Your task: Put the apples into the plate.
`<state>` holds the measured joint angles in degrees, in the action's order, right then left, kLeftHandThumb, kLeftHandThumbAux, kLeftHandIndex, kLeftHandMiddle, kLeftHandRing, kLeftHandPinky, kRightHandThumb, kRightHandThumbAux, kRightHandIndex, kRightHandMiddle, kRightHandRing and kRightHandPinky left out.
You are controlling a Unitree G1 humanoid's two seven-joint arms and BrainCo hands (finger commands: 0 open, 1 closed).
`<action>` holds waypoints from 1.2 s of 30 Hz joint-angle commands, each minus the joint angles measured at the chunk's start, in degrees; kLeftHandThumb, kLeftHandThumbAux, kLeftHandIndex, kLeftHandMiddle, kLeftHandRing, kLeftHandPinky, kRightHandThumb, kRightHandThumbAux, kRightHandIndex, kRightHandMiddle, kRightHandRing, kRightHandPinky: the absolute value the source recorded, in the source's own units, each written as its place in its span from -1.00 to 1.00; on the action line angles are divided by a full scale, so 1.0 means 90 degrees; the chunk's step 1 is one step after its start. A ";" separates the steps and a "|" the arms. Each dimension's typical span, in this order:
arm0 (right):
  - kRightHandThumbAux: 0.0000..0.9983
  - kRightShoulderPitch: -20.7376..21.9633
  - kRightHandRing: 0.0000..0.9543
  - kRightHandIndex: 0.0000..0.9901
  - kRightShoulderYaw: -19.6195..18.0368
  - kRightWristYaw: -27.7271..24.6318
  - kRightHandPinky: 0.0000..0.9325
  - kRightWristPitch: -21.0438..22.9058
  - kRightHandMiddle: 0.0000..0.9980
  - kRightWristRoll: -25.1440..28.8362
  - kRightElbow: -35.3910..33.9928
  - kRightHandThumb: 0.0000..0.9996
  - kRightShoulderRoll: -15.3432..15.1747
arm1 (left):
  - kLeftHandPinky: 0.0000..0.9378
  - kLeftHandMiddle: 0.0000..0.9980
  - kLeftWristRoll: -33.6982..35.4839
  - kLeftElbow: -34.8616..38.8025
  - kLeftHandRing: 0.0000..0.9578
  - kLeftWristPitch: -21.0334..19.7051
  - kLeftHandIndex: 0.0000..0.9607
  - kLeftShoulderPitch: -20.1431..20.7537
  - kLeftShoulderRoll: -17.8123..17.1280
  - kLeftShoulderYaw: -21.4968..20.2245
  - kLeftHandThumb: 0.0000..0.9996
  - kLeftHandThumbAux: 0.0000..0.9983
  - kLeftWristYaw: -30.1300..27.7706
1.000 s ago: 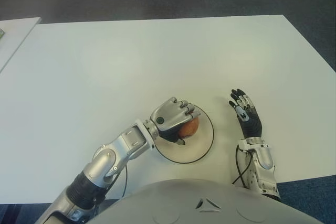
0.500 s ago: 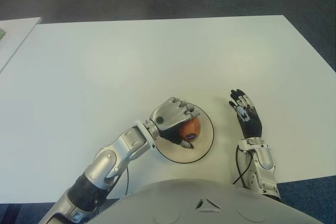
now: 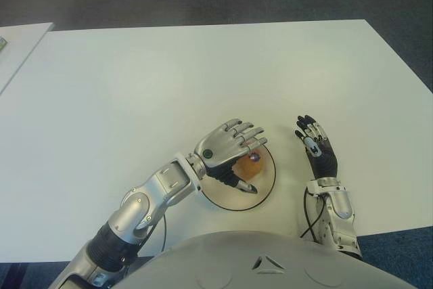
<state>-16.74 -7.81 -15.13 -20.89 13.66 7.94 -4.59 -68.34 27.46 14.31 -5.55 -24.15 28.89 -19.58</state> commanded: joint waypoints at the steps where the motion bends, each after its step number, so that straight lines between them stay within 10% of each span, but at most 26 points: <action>1: -0.01 -0.0103 -0.84 -0.76 0.0029 0.0013 -0.89 0.0201 -0.70 -0.0038 0.0112 -0.59 0.0028 | -1.00 -1.00 0.0045 0.0082 -1.00 -0.0082 -1.00 0.0044 -0.0007 -0.0010 -0.91 -0.61 -0.0303; 17: 0.00 -0.0107 -0.83 -0.76 0.0029 -0.0055 -0.86 0.0147 -0.71 0.0029 0.0160 -0.56 0.0067 | -1.00 -1.00 0.0039 0.0065 -1.00 -0.0233 -1.00 0.0014 0.0133 -0.0184 -0.87 -0.60 -0.0108; 28: 0.02 -0.0227 -0.83 -0.75 0.0016 -0.0041 -0.82 0.0180 -0.72 -0.0001 0.0043 -0.56 0.0069 | -0.78 -0.97 0.2235 -0.0072 -0.97 -0.1473 -0.87 -0.1168 0.2008 -0.1508 -0.72 -0.41 0.1687; 36: 0.06 -0.0308 -0.81 -0.77 0.0034 -0.0144 -0.76 0.0256 -0.73 0.0113 -0.0025 -0.52 0.0073 | -0.67 -0.75 0.3643 -0.0220 -0.77 -0.1294 -0.58 -0.1838 0.2908 -0.1936 -0.70 -0.23 0.2873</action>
<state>-18.02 -7.81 -15.98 -20.79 14.06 7.03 -4.32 -38.82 26.73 2.35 -18.96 0.60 12.73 3.07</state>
